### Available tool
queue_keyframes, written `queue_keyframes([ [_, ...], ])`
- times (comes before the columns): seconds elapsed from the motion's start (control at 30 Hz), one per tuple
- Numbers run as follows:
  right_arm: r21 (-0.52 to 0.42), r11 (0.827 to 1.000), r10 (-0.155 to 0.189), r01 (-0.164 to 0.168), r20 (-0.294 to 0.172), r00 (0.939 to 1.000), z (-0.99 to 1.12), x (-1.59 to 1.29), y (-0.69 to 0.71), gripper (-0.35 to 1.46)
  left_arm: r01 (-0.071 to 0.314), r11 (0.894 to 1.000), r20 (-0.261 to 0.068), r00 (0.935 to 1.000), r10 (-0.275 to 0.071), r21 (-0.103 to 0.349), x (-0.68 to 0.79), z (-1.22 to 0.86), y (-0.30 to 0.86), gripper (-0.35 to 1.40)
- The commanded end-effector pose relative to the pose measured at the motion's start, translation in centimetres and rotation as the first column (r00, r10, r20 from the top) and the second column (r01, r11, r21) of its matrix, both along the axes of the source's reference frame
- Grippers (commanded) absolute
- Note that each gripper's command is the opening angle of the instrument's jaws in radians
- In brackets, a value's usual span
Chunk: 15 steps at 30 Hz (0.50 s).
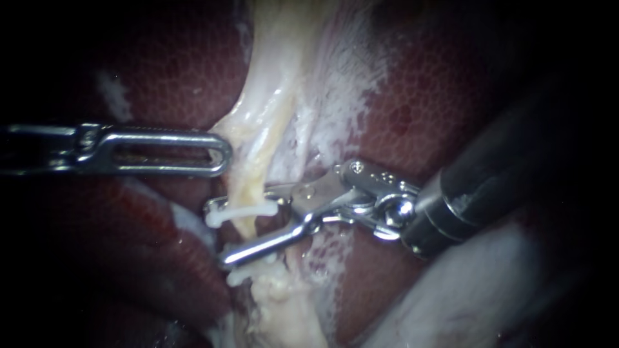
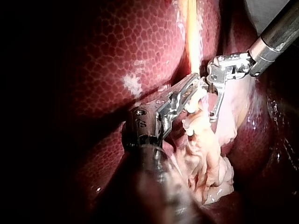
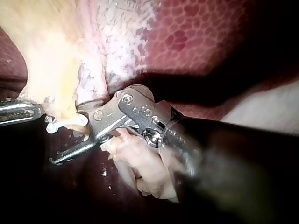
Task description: Going back third clip left tube
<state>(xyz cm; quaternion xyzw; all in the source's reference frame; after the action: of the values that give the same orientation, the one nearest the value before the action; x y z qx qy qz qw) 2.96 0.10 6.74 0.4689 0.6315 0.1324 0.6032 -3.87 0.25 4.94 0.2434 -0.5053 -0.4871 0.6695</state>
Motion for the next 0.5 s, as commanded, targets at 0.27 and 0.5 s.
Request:
queue_keyframes([
  [0.27,-0.245,0.967,0.043,-0.066,-0.097,0.9943,0.07,-0.02,0.04,0.54,0.0,1.0,0.0,1.0,0.0,0.0,0.0,0.0,0.0,-0.35],
  [0.5,-0.335,0.94,0.028,-0.061,-0.103,0.9943,0.17,-0.04,0.08,0.53,0.0,1.0,0.0,1.0,0.0,0.0,0.0,0.0,0.0,-0.35],
])
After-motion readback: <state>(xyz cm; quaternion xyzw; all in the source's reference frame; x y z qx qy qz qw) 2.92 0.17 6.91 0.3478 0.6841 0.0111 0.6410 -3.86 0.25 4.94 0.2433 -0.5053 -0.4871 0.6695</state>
